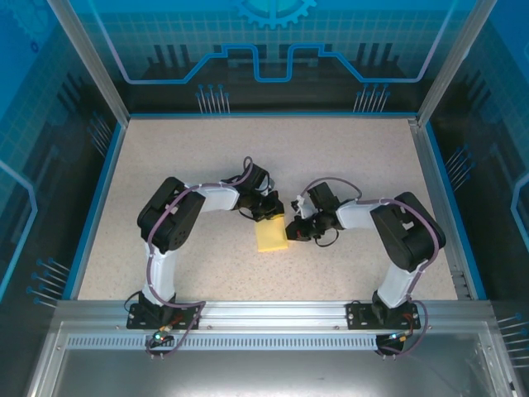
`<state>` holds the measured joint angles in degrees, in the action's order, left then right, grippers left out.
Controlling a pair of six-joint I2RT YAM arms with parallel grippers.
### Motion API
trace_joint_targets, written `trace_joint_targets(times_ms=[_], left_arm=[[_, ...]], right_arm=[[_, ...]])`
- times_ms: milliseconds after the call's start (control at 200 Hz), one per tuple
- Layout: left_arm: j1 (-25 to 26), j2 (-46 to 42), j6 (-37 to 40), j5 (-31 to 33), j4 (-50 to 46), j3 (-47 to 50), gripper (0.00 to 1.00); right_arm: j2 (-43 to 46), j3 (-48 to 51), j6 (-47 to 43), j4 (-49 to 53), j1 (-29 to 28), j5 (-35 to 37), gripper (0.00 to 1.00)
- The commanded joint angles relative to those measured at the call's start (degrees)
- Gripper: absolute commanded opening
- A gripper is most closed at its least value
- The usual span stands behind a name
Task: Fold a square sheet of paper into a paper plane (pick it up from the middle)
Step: First fold in half a square sheet of paper at the center of the table.
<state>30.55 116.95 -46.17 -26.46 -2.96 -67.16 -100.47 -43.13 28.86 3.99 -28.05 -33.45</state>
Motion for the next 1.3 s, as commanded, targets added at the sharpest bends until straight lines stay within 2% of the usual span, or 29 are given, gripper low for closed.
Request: trace_joint_targets(times_ms=[0,295,465,730,940,1085,1296], left_arm=[[-0.55,3.9,1.34,5.72,-1.36,1.46,0.0],[-0.54,3.85,1.61,5.2,-1.19,1.24,0.0],[-0.49,3.65,1.53,4.33,-1.01,1.08,0.0],[-0.55,3.25,1.44,3.19,-1.08,0.94,0.0],[-0.49,1.62,0.86,0.64,-0.42,0.97,0.0],[-0.51,-1.52,0.55,-2.71,0.83,1.36,0.0],[-0.49,-5.02,0.44,-2.81,0.86,0.61,0.02]], right_arm=[[0.98,3.84,-0.81,8.97,-2.07,-1.17,0.03],[9.09,6.05,0.5,9.23,-1.79,1.16,0.04],[14.13,5.02,4.71,4.05,-0.86,4.36,0.05],[5.41,-1.46,8.64,-1.02,-1.04,4.31,0.05],[-2.16,-5.53,8.76,0.05,-1.03,4.37,0.04],[-3.32,-5.33,8.06,0.48,-1.01,4.53,0.04],[-3.66,-3.61,6.57,2.31,-0.97,4.02,0.04]])
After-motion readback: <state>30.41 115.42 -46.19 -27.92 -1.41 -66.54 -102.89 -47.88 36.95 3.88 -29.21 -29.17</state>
